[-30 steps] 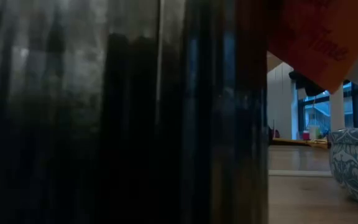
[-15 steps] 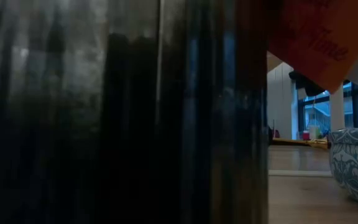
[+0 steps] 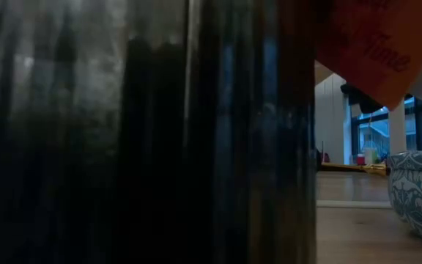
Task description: Pick & Place candle stick holders
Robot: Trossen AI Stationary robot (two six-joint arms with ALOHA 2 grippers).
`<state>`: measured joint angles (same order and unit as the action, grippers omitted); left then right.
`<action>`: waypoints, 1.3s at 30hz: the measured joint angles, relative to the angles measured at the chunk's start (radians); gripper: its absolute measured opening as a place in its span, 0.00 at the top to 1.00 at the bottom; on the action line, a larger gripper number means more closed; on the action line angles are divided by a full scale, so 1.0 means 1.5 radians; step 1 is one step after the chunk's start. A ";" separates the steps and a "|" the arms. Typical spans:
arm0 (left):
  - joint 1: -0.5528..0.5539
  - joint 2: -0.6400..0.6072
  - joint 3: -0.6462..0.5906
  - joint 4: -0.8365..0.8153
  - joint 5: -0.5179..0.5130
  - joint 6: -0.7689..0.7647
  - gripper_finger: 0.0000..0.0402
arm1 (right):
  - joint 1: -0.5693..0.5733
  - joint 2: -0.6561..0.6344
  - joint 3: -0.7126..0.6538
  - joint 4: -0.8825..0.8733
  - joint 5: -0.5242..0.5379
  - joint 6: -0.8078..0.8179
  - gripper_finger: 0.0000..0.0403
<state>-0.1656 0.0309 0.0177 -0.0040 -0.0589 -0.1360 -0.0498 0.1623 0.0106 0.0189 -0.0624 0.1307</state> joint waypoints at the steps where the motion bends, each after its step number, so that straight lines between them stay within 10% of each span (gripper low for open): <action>1: 0.000 0.000 0.000 0.000 0.000 0.000 0.49 | 0.000 0.000 0.000 0.000 0.000 0.000 0.78; 13: 0.000 0.000 0.000 0.000 0.000 0.000 0.49 | -0.001 0.000 0.000 0.025 0.024 0.008 0.78; 24: 0.000 0.000 0.000 0.000 0.000 0.000 0.49 | -0.001 0.000 0.000 0.292 0.046 0.492 0.78; 31: 0.000 0.000 0.000 0.000 -0.005 0.008 0.49 | -0.001 0.000 0.000 0.397 0.075 0.559 0.78; 39: 0.021 0.000 0.000 0.061 -0.201 0.090 0.49 | -0.001 0.000 0.000 0.413 0.150 0.559 0.78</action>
<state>-0.1343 0.0311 0.0174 0.0881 -0.3598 -0.0005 -0.0513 0.1627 0.0109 0.6385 0.1624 0.9688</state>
